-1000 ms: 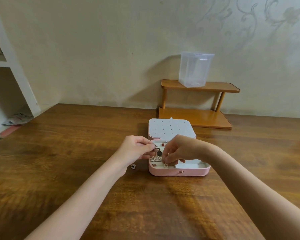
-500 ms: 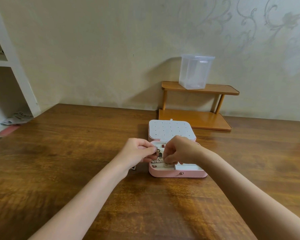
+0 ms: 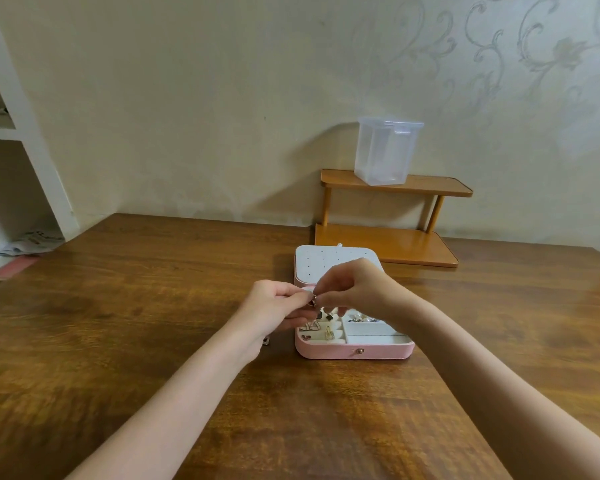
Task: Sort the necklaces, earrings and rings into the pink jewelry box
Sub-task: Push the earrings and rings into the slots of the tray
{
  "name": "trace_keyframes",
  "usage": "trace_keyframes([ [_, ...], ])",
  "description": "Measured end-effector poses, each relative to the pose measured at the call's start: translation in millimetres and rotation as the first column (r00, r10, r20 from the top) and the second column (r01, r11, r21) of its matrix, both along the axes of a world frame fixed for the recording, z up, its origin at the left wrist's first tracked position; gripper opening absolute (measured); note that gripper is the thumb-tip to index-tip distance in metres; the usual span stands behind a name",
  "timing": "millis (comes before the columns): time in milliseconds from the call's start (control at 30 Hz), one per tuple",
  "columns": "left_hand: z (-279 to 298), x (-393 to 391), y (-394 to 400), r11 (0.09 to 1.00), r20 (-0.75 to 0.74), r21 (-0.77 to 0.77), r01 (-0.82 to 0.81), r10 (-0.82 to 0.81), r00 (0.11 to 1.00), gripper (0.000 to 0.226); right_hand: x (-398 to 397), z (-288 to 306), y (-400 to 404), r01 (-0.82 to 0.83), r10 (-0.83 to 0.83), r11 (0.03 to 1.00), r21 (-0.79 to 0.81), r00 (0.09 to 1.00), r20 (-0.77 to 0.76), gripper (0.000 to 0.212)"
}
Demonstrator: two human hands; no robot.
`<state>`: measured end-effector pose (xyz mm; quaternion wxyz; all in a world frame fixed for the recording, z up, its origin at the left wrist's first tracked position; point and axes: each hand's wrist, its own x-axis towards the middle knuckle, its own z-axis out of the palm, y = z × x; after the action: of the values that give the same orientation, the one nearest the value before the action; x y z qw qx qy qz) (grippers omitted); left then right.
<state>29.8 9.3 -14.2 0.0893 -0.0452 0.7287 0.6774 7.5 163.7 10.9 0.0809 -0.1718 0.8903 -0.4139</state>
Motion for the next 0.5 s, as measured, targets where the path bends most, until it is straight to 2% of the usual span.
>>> trace_keyframes([
  [133,3,2,0,0.990,0.081,0.142,0.019,-0.031,0.996,0.012,-2,0,0,0.045,-0.045,0.998,-0.044,0.999,-0.006,0.006],
  [300,7,1,-5,0.923,0.190,0.381,0.043,-0.123,0.974,0.016,0,4,6,0.031,-0.013,0.986,-0.165,0.994,0.110,0.006],
  [500,5,2,-6,0.920,0.213,0.389,0.036,-0.128,0.969,0.016,0,4,12,0.043,0.019,0.975,-0.218,0.961,0.277,0.009],
])
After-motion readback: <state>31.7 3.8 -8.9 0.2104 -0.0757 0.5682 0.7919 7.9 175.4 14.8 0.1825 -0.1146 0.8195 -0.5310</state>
